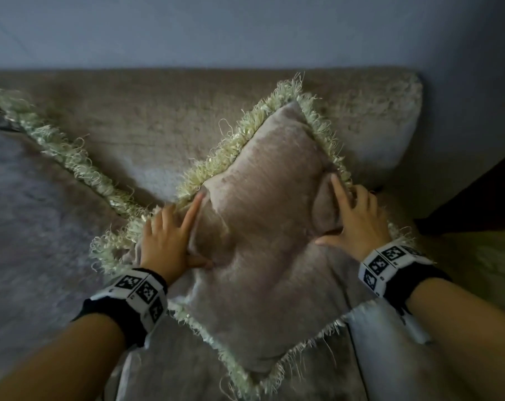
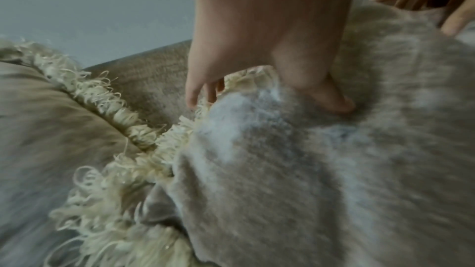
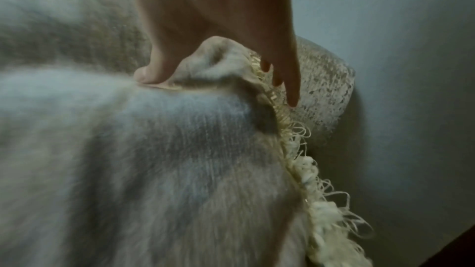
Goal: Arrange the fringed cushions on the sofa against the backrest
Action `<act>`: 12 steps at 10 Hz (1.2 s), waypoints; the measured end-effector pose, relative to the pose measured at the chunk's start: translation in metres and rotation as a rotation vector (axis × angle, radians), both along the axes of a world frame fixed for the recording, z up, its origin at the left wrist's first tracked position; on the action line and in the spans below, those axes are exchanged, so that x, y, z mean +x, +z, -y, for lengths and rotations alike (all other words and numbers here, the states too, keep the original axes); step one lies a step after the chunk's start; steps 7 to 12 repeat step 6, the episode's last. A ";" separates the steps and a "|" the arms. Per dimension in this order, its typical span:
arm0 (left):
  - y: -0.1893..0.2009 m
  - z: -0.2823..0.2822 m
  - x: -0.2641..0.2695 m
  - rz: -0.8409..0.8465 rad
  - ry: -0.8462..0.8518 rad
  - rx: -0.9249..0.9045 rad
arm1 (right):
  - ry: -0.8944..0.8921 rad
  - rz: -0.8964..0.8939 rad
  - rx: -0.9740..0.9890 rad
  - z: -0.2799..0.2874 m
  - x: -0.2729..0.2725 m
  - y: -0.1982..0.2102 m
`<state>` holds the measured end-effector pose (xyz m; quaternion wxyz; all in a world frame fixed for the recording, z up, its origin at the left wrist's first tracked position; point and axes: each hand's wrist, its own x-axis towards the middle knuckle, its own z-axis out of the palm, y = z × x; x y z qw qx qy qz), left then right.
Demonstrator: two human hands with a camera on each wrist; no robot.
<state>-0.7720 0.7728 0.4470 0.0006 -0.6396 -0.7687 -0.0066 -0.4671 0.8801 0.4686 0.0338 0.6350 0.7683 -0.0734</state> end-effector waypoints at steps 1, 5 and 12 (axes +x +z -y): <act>0.005 -0.002 0.016 -0.014 0.030 -0.006 | 0.029 0.010 -0.049 0.011 0.002 0.000; 0.052 0.002 0.022 -0.006 0.092 -0.143 | 0.012 0.117 -0.239 0.002 -0.024 0.041; 0.096 0.004 0.013 0.026 0.083 -0.133 | 0.121 0.030 -0.140 0.002 -0.035 0.089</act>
